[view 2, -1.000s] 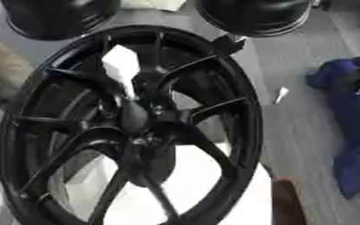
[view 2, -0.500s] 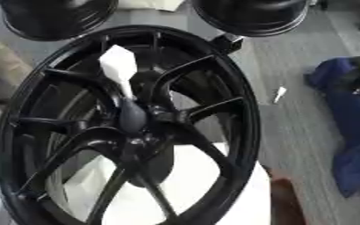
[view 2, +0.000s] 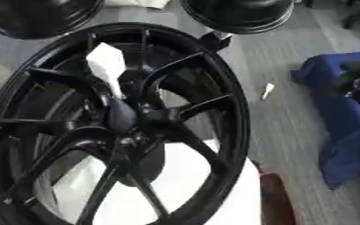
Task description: Pull the pin out of the wheel hub.
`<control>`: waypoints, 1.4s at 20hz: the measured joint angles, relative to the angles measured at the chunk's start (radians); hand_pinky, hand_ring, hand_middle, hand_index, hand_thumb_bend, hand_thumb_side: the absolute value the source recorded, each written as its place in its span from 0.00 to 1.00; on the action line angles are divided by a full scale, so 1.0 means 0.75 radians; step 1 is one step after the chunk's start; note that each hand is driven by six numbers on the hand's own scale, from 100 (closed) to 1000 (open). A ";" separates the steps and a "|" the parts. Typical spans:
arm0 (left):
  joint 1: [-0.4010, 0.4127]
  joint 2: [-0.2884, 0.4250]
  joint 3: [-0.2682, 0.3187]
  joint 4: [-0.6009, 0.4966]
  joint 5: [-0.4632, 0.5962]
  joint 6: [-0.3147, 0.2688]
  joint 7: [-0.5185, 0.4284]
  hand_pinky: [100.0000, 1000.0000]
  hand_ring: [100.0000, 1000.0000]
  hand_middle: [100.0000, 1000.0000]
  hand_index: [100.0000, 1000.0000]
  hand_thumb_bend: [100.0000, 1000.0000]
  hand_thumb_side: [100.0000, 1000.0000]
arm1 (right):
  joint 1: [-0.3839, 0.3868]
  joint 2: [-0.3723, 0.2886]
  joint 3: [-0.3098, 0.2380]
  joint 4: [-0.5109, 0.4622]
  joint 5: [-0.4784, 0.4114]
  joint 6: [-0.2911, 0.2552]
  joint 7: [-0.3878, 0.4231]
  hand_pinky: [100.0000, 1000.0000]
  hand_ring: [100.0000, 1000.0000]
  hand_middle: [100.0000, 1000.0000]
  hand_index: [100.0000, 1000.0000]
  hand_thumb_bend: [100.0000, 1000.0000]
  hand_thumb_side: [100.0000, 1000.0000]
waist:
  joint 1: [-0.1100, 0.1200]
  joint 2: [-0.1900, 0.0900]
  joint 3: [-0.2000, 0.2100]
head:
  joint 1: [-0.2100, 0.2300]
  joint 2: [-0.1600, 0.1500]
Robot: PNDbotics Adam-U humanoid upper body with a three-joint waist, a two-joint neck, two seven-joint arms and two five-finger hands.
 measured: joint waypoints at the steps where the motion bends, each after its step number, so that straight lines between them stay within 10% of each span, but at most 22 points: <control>1: -0.027 0.036 -0.011 0.012 -0.012 -0.009 -0.056 0.70 0.72 0.57 0.73 0.44 0.51 | 0.004 -0.002 -0.002 0.000 0.001 -0.005 -0.001 0.81 0.59 0.57 0.77 0.00 0.75 | 0.000 0.000 0.000 | 0.000 0.001; 16: -0.562 0.206 -0.302 0.183 -0.209 -0.112 -1.152 0.81 0.75 0.64 0.76 0.40 0.51 | 0.057 -0.029 -0.010 -0.001 0.058 -0.019 -0.008 0.80 0.59 0.57 0.77 0.00 0.77 | 0.047 0.000 0.023 | -0.033 0.004; 28: -0.892 -0.009 -0.569 0.354 -0.359 -0.175 -1.306 0.83 0.77 0.68 0.77 0.43 0.48 | 0.044 -0.059 0.007 -0.001 0.068 -0.026 0.007 0.80 0.59 0.56 0.78 0.00 0.77 | 0.063 -0.001 0.009 | -0.034 0.003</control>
